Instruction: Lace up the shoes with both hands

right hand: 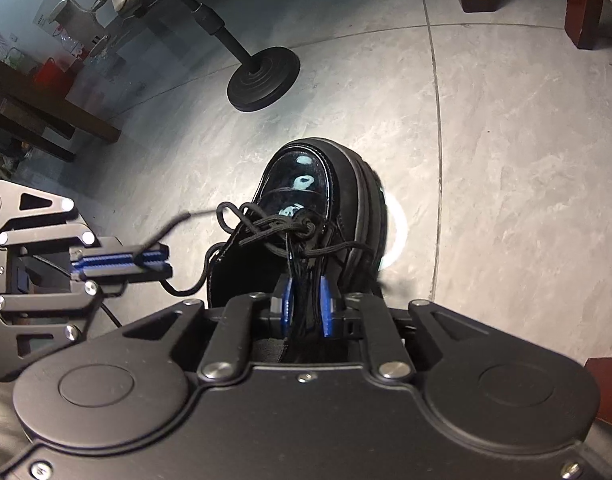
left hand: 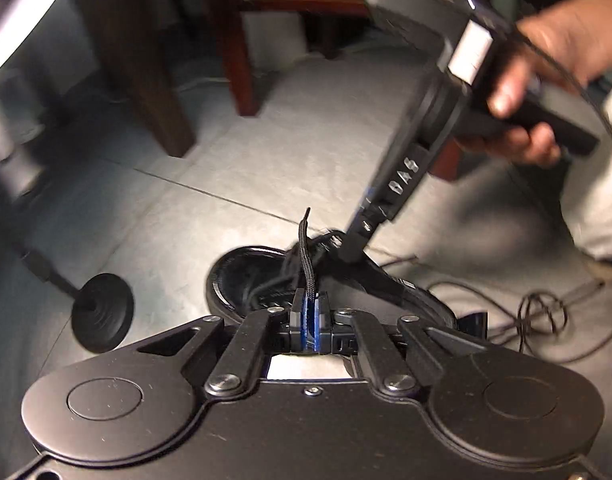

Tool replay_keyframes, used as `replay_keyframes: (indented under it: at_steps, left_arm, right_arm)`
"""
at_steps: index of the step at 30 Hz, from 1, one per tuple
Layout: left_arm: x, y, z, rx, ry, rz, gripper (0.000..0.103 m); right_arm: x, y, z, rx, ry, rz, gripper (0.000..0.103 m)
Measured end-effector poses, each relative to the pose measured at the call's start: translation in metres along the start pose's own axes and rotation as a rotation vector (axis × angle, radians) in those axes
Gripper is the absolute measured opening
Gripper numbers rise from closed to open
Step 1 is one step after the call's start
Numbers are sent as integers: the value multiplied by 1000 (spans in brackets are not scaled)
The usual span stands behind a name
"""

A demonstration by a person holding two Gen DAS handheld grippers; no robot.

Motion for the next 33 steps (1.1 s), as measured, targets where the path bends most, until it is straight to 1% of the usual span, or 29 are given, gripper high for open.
replay_keyframes:
  at_steps: [2,4,7,11,24,26,33]
  left_arm:
    - [11,2,-2,54,-64,16,3]
    - [17,2,-4,100,-102,26,3]
    - [18,4,-6,142,-110,32,3]
    - [23,7,-8,165,-112,31,3]
    - [24,3,-6,127,-122,25,3]
    - [24,3,-7,128,-116,21,3]
    - [23,-2,-10,82,-103,29,3]
  right_arm:
    - [-1,2,1,29,-2,-14,7]
    - [0,6,0,59,-7,-36,7]
    - [0,2,1,28,-11,-23,8]
    - [0,-7,2,-25,-14,1,8]
    - [3,-3,3,5,-27,-6,8]
    - [3,-3,2,0,-27,-5,8]
    - [3,-3,2,-1,-31,-5,8]
Point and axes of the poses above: each gripper's, at about its wrist camera, not at the fingertips, and x roughly the way its jaws point, y to its right, z to its underside, the point moved 1 cm from there along x, roughly the way its jaws point, and after that the axes turned 1 degree about -x, right-handed, at the moved point
